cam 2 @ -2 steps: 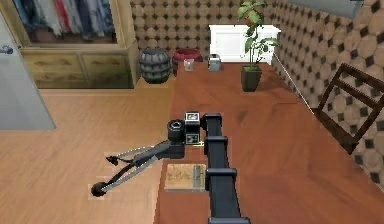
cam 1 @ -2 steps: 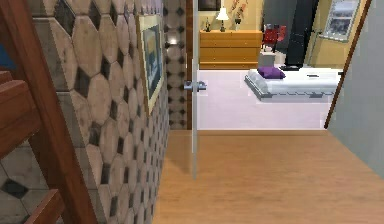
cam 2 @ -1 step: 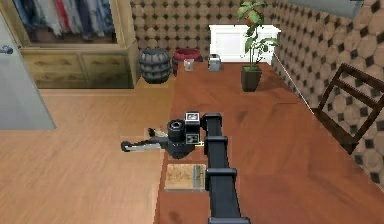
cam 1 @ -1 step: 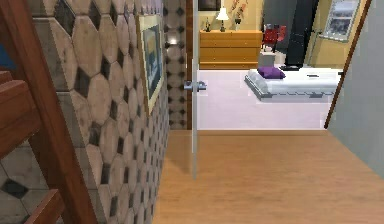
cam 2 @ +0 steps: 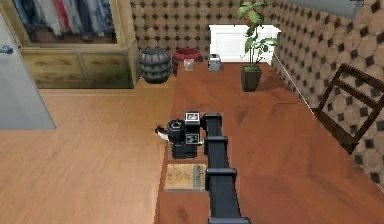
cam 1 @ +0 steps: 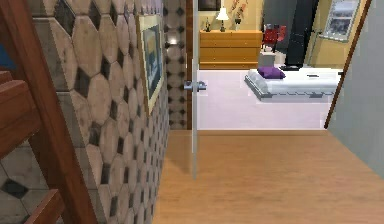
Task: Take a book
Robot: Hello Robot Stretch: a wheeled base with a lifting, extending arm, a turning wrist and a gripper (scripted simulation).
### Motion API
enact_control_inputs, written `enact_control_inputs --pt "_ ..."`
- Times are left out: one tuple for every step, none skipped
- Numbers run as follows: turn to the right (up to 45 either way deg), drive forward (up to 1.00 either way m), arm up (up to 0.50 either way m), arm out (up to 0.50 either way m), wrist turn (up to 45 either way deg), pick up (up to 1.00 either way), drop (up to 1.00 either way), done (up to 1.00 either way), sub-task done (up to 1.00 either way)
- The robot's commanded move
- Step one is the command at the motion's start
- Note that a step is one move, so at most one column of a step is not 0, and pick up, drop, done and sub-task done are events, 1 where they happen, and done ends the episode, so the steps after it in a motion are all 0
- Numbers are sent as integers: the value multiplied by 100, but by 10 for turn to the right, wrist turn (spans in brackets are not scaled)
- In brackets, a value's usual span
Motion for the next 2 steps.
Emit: enact_control_inputs --pt "0 0 -30 0 0 0 0 0 0" --pt "0 0 0 0 0 100 0 0 0"
